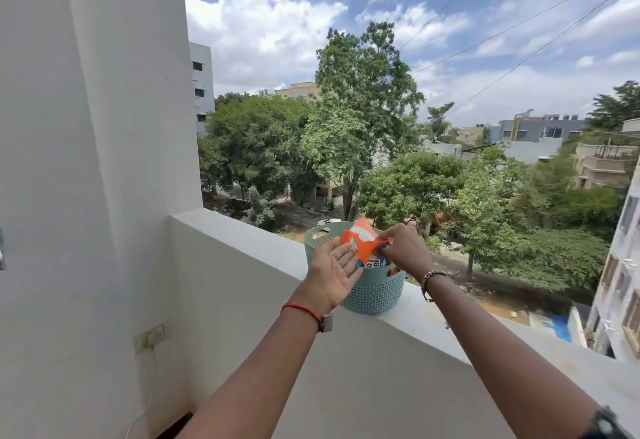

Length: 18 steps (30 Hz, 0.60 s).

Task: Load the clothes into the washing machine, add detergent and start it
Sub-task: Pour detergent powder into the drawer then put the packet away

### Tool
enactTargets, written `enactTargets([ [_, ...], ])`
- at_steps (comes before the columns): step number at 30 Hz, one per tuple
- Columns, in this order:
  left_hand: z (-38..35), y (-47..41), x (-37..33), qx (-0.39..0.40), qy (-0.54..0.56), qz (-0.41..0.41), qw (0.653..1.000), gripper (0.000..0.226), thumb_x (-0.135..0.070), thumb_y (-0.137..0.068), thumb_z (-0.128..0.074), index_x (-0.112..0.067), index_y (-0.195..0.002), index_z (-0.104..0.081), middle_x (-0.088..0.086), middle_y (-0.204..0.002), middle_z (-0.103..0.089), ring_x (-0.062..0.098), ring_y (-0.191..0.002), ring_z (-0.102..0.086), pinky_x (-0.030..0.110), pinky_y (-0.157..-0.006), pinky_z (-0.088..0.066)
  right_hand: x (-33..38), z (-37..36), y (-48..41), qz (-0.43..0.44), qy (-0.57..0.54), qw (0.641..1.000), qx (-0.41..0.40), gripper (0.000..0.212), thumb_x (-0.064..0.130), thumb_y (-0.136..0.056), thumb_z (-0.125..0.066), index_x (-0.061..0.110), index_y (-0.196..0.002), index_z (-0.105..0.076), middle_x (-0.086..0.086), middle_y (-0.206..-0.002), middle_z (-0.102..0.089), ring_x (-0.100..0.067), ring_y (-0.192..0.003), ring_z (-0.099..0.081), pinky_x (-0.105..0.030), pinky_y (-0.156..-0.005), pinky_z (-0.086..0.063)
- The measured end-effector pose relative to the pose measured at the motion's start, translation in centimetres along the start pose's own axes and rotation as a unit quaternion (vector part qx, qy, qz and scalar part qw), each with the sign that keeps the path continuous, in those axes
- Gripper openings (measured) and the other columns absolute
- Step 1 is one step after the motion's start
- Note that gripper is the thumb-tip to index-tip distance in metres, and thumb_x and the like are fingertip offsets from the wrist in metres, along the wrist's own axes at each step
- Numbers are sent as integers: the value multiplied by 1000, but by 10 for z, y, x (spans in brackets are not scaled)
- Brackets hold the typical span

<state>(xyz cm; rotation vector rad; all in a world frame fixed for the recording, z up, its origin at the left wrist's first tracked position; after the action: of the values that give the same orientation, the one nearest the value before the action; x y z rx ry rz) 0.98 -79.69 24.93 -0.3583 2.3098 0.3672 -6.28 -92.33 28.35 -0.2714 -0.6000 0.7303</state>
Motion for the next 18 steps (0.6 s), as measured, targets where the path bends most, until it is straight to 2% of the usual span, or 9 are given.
enactTargets([
  [3,-3,-3,2,1,-8,1,1000,51,-29,-100,-31,-2,-143,-32,12,-150,-35,22,-138,-34,36,-115,-23,-2,-4,-7,2,-29,1000,-13,12,9,-77,-71,8,-89,-75,-11,-90,-72,-27,-84,-64,-45,-73,-56],
  [7,-5,-6,1,-7,-7,-1,1000,52,-30,-100,-32,-2,-143,-32,14,-150,-35,23,-137,-37,36,-115,-24,2,-2,-11,-5,-30,999,-25,8,6,-79,-69,5,-85,-75,-7,-78,-71,-20,-69,-57,-45,-78,-54],
  [12,-6,-5,4,-20,-5,-8,1000,53,-33,-100,-32,-2,-142,-34,13,-147,-39,23,-135,-40,36,-115,-26,4,-2,-10,-9,-17,999,-29,7,3,-79,-68,1,-82,-74,-13,-79,-72,-20,-65,-52,-43,-73,-55],
  [15,-4,-4,4,-27,-3,-11,1000,54,-35,-100,-32,-2,-142,-34,14,-148,-37,23,-136,-39,37,-116,-26,5,-5,-10,-12,-10,999,-33,10,-2,-79,-64,1,-79,-74,-13,-77,-72,-25,-68,-60,-51,-76,-54],
  [18,-3,-4,3,-30,3,-14,999,55,-35,-100,-32,-2,-143,-32,14,-151,-34,23,-139,-34,37,-117,-23,8,-4,-10,-13,-1,999,-53,15,-6,-81,-59,-1,-76,-73,-13,-74,-71,-29,-69,-65,-51,-77,-53],
])
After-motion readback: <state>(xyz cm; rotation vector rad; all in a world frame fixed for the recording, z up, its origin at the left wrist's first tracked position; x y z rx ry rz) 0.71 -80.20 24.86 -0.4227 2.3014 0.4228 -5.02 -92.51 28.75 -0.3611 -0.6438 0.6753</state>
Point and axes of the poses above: each hand's wrist, its own y-axis away from the middle knuckle, its own z-axis out of the back of the hand, x = y × z, the point moved 6 cm from there along -y, towards the middle knuckle
